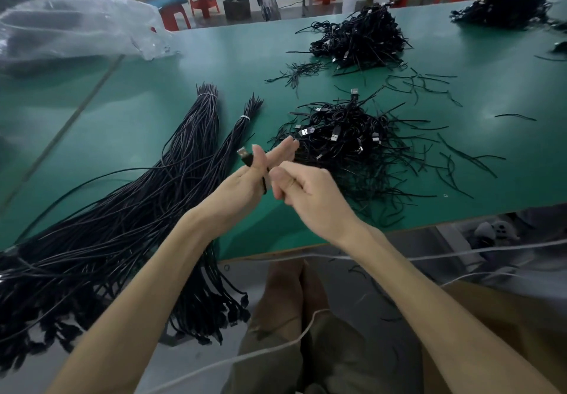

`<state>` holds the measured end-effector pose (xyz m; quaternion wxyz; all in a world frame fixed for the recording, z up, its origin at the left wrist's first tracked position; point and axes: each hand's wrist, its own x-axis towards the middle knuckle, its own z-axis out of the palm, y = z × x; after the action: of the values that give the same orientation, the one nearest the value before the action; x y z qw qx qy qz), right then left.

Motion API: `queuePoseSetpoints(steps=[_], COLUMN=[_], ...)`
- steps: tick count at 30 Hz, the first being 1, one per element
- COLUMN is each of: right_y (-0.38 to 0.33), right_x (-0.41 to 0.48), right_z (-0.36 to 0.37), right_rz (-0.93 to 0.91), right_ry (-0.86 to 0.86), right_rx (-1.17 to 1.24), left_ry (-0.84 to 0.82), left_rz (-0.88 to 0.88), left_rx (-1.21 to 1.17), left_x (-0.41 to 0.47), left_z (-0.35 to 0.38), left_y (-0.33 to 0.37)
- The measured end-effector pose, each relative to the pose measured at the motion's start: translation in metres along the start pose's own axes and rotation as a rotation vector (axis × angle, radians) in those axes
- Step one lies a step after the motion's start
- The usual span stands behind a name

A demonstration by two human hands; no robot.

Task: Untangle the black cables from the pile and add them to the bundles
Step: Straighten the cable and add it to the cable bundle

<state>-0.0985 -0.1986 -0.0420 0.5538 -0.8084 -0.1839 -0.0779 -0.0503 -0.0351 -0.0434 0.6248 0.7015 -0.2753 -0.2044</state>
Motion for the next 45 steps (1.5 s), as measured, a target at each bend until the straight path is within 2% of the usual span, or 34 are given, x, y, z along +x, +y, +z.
queuePoseSetpoints(steps=[4, 7, 8, 12, 14, 16, 18, 19, 22, 26, 32, 34, 35, 37, 38, 41, 44, 45], right_y=[0.020, 0.032, 0.033, 0.030, 0.028, 0.024, 0.019, 0.015, 0.007, 0.009, 0.023, 0.032, 0.037, 0.043, 0.043, 0.037, 0.029, 0.026], right_x=[-0.005, -0.003, -0.001, 0.014, 0.021, 0.025, 0.025, 0.025, 0.022, 0.014, 0.010, 0.008, 0.007, 0.009, 0.012, 0.024, 0.036, 0.038], right_z=[0.017, 0.009, 0.005, -0.009, -0.014, -0.015, -0.011, -0.007, 0.005, 0.018, 0.025, 0.021, 0.018, 0.013, 0.010, 0.002, 0.002, 0.003], right_rz=[0.105, 0.138, 0.129, 0.106, 0.112, 0.104, 0.075, 0.064, 0.063, 0.062, 0.068, 0.107, 0.135, 0.168, 0.163, 0.127, 0.083, 0.070], right_ry=[-0.091, -0.110, -0.103, -0.017, 0.035, 0.095, 0.125, 0.128, 0.173, 0.186, 0.181, 0.184, 0.195, 0.235, 0.262, 0.354, 0.381, 0.383], right_rx=[0.052, -0.043, -0.071, -0.217, -0.262, -0.253, -0.202, -0.174, -0.022, 0.145, 0.066, 0.045, 0.052, 0.048, 0.035, 0.021, 0.047, 0.047], left_ry=[0.045, 0.060, 0.031, -0.134, -0.169, -0.058, 0.130, 0.182, 0.158, 0.218, 0.350, 0.297, 0.252, 0.152, 0.124, 0.109, -0.017, -0.006], left_rz=[0.144, 0.139, 0.119, -0.073, -0.162, -0.198, -0.128, -0.068, 0.038, 0.012, 0.150, 0.199, 0.212, 0.173, 0.125, 0.021, -0.057, -0.062], left_rx=[-0.489, -0.594, -0.520, 0.223, 0.460, 0.638, 0.691, 0.653, 0.411, -0.108, -0.708, -0.906, -0.929, -0.796, -0.641, 0.037, 0.373, 0.532], left_x=[0.004, -0.007, -0.011, -0.020, -0.021, -0.020, -0.016, -0.013, -0.004, 0.003, 0.005, -0.001, -0.005, -0.014, -0.018, -0.025, -0.021, -0.017], left_z=[0.003, -0.010, -0.014, -0.011, -0.004, 0.001, 0.003, 0.004, 0.009, 0.025, 0.022, 0.009, 0.002, -0.006, -0.008, -0.002, 0.004, 0.004], left_y=[0.011, 0.026, 0.029, 0.024, 0.017, 0.010, 0.006, 0.005, 0.004, 0.009, 0.032, 0.039, 0.042, 0.045, 0.043, 0.033, 0.019, 0.014])
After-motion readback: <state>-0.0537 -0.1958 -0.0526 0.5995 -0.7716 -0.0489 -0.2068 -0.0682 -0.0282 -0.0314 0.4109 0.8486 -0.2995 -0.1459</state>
